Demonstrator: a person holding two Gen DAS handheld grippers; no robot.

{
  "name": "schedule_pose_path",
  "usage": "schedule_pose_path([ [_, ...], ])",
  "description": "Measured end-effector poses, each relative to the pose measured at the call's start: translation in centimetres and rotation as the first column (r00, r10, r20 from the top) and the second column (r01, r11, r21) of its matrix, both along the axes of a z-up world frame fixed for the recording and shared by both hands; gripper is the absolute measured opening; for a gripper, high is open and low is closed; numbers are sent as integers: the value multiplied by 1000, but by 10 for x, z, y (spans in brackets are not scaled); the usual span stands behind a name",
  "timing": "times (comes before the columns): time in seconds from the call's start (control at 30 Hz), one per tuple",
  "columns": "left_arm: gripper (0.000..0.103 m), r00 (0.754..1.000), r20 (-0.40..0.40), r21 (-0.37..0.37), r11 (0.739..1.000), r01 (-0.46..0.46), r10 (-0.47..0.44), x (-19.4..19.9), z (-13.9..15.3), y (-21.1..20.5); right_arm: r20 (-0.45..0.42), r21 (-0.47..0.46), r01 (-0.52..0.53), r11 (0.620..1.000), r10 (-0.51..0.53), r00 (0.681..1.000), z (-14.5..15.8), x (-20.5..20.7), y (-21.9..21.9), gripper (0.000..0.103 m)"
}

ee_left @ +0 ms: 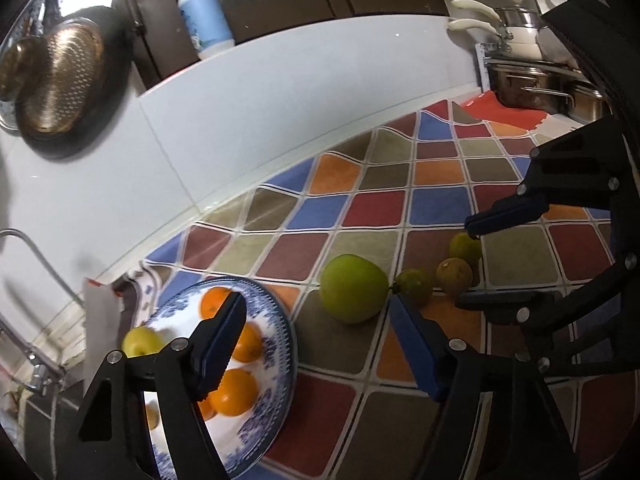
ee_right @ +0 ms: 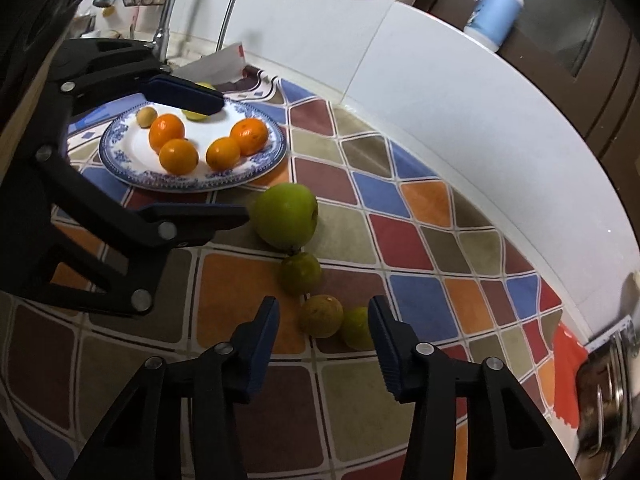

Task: Organize fruits
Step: 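Grasp the large green apple with the left gripper while the right gripper grasps a small yellow fruit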

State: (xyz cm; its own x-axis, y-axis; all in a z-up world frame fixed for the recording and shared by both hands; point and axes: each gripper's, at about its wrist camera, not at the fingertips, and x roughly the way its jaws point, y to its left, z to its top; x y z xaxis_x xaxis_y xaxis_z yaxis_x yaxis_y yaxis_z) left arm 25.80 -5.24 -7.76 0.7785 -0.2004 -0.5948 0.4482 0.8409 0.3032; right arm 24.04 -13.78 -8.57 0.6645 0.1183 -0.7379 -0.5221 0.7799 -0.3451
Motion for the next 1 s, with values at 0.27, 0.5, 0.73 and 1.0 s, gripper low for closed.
schedule_pose_path([
  [0.27,70,998,-41,-1,999,40,-40,20,-11,-5,-31,-2,-9,1000,9,999,-9,10,-1,42],
  [0.5,65,996,-71,-11,998,59,-60,32,-17,-10,-48,-4,-22,1000,21,999,-13,13,0,38],
  [0.73,65,991,-110,-44,996,77,-82,40,-20,-13,-53,-14,-21,1000,20,998,-17,17,-1,32],
  [1.0,49,979,-173,-93,991,97,-112,48,-23,-18,-84,17,18,1000,-16,996,-20,22,-9,28],
])
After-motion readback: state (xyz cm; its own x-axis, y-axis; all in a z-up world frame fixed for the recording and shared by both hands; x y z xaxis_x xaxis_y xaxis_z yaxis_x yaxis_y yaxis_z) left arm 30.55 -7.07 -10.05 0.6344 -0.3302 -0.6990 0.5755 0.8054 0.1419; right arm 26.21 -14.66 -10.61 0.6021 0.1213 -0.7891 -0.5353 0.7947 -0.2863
